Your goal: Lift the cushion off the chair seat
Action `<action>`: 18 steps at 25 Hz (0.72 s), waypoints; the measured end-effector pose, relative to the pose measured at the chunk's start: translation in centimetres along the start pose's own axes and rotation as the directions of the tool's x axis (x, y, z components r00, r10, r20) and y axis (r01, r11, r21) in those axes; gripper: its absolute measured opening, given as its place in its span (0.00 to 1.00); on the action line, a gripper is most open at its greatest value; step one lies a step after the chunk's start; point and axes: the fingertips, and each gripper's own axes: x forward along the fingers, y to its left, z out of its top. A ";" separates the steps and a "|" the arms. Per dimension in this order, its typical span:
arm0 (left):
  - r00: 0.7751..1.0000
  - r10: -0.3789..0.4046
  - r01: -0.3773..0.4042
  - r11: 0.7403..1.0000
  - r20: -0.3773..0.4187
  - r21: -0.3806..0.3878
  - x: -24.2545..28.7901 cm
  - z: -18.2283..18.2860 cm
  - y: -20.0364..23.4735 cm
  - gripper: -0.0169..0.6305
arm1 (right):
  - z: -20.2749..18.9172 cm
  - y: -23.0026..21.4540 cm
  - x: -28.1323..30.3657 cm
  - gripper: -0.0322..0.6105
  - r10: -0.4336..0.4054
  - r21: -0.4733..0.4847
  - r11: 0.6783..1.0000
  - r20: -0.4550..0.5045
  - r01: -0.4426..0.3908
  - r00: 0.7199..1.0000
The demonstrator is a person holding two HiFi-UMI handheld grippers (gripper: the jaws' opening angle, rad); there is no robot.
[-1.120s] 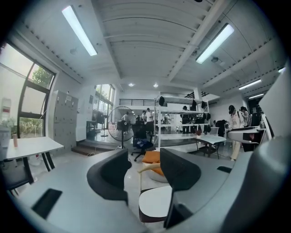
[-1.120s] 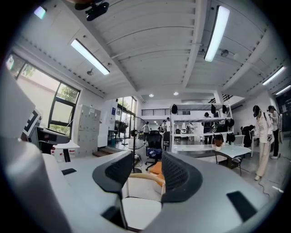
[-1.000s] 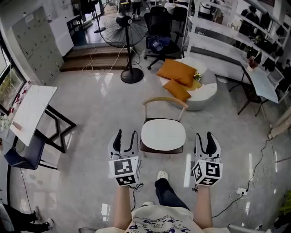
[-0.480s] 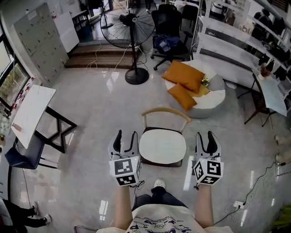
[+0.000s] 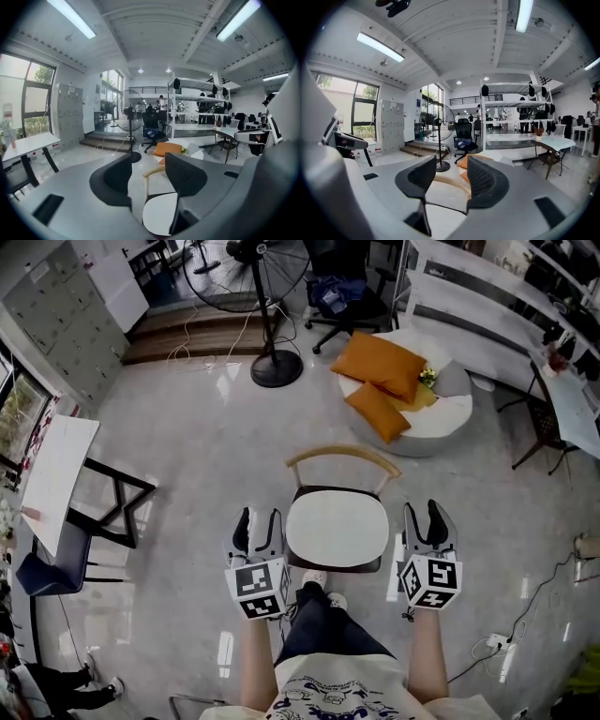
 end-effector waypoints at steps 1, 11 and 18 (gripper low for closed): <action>1.000 -0.005 0.005 1.000 -0.017 -0.001 1.0 -0.6 0.1 0.36 | -0.7 -0.2 0.8 0.40 -0.002 0.003 1.000 -0.017 0.002 1.000; 0.976 -0.073 0.073 0.997 -0.207 -0.007 13.0 -8.8 0.4 0.36 | -10.5 -2.0 10.6 0.40 -0.027 0.020 0.999 -0.208 0.032 0.978; 0.930 -0.107 0.107 0.994 -0.352 -0.020 21.4 -16.6 0.9 0.37 | -19.7 -3.5 16.8 0.41 -0.047 0.052 0.996 -0.361 0.070 0.931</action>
